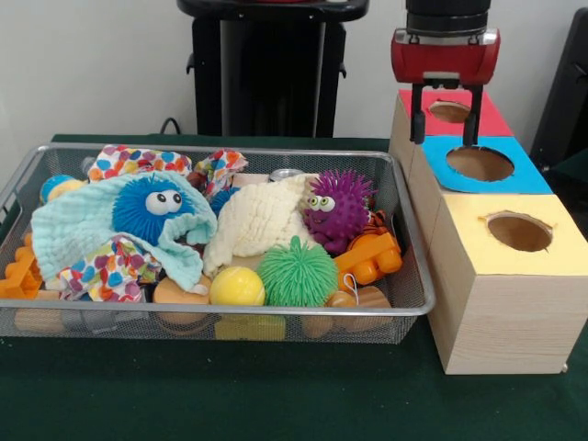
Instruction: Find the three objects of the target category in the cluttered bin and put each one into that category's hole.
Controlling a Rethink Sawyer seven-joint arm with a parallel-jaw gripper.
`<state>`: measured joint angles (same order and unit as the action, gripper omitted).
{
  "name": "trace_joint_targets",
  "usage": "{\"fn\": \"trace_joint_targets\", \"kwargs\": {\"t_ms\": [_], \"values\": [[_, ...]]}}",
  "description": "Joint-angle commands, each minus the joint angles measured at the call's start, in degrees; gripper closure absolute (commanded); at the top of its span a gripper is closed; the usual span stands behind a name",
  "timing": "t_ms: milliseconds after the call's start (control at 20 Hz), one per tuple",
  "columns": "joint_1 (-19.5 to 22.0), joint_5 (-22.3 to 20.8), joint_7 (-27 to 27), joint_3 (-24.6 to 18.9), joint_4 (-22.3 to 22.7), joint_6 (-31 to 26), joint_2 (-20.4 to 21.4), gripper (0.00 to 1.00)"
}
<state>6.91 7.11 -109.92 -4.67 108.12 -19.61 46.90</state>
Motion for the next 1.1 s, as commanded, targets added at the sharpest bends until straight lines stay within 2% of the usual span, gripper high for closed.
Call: {"fn": "trace_joint_targets", "kwargs": {"t_ms": [50,100,200,450,600,850,1100], "values": [[2.52,-5.02,0.02,-5.38,9.38,0.18,5.08,0.00],[1.32,-6.25,0.86,-3.19,9.11,-2.86,6.85,0.00],[0.90,-7.50,2.70,-1.57,9.43,-8.01,9.79,0.00],[4.73,-8.76,6.84,-3.93,13.02,-12.88,15.17,0.00],[7.26,-9.29,9.24,-5.60,15.65,-13.82,17.40,0.00],[13.45,-8.16,12.26,-11.39,22.53,-8.94,19.81,0.00],[16.45,-9.94,11.52,-14.28,23.32,-8.24,19.95,0.00]]}}
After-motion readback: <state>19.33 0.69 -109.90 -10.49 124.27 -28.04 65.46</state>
